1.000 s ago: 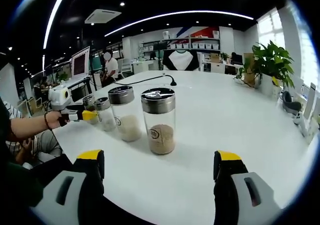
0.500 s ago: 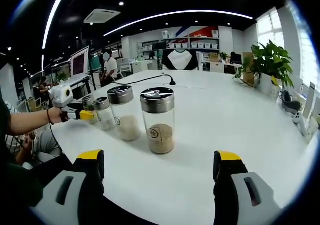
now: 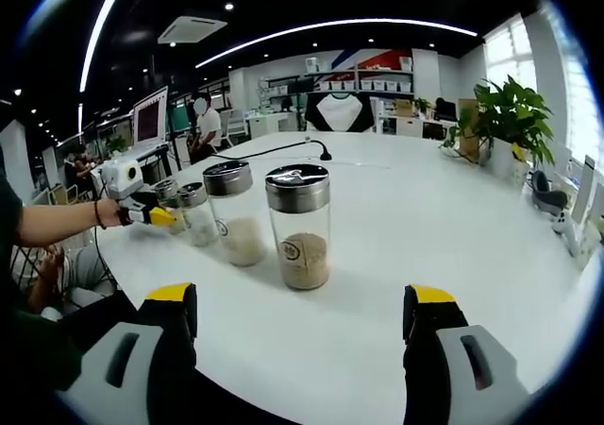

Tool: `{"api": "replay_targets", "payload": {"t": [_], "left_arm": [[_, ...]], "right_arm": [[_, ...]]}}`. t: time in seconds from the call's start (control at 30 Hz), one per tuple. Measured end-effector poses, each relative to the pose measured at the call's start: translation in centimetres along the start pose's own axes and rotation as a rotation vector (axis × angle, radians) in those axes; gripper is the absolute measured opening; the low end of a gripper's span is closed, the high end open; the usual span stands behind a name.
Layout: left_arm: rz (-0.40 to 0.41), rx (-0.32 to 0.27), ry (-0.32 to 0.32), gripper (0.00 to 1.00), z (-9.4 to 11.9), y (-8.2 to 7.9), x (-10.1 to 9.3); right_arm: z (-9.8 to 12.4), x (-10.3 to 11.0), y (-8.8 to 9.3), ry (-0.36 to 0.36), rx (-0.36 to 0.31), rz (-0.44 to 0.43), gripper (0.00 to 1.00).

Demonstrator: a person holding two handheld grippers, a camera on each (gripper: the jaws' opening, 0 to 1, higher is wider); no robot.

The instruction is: Rotate the seasoning bottle until the label or dispensing opening points toward the visible target arrow and the bottle remains upright within the marked orientation range

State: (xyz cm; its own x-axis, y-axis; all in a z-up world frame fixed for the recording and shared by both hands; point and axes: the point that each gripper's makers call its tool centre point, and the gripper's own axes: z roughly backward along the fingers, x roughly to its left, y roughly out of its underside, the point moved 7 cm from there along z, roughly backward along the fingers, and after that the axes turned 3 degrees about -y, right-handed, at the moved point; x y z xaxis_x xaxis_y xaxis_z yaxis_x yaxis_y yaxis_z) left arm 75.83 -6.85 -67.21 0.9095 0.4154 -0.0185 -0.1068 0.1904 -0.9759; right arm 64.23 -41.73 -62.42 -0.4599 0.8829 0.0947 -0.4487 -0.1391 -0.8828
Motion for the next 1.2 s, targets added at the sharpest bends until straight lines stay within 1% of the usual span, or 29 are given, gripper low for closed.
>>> {"api": "replay_targets", "payload": {"t": [0.17, 0.5, 0.63, 0.73, 0.77, 0.8, 0.83, 0.87, 0.93, 1.0, 1.07, 1.2], "left_arm": [[-0.009, 0.01, 0.024, 0.36, -0.1, -0.1, 0.1], [-0.015, 0.009, 0.044, 0.36, -0.1, -0.1, 0.1], [0.005, 0.017, 0.049, 0.36, -0.1, -0.1, 0.2], [0.013, 0.013, 0.041, 0.37, -0.1, -0.1, 0.4], [0.011, 0.012, 0.03, 0.37, 0.0, -0.1, 0.5], [0.015, -0.005, 0.022, 0.37, 0.1, -0.3, 0.6], [0.032, -0.033, 0.017, 0.4, 0.3, -0.6, 0.7], [0.033, -0.039, 0.014, 0.45, 0.4, -0.8, 0.7], [0.015, -0.031, 0.0, 0.51, 0.6, -0.9, 0.7], [0.017, -0.031, -0.004, 0.53, 0.8, -1.0, 0.6], [0.033, -0.023, -0.036, 0.54, 1.2, -1.0, 0.6], [0.046, -0.037, -0.129, 0.62, 2.3, -1.3, 0.1]], "right_arm": [[0.1, 0.0, 0.0, 0.001, -0.003, 0.001, 0.93], [0.1, -0.1, 0.1, 0.003, -0.003, -0.001, 0.93], [0.1, -0.1, -0.1, -0.004, -0.022, -0.004, 0.93], [-0.1, -0.1, -0.1, -0.002, -0.019, -0.005, 0.93], [-0.1, -0.1, -0.2, -0.002, -0.024, -0.005, 0.93], [-0.1, -0.1, -0.3, -0.003, -0.027, -0.005, 0.93], [-0.1, 0.0, -0.3, -0.003, -0.027, -0.005, 0.93], [-0.1, 0.0, -0.3, -0.004, -0.025, -0.005, 0.93], [-0.2, 0.1, -0.2, -0.007, -0.02, -0.002, 0.93], [-0.2, 0.0, -0.2, -0.009, -0.017, 0.0, 0.93], [-0.2, 0.0, -0.2, -0.007, -0.018, 0.001, 0.94], [-0.2, 0.0, -0.4, -0.005, -0.025, 0.005, 0.94]]}}
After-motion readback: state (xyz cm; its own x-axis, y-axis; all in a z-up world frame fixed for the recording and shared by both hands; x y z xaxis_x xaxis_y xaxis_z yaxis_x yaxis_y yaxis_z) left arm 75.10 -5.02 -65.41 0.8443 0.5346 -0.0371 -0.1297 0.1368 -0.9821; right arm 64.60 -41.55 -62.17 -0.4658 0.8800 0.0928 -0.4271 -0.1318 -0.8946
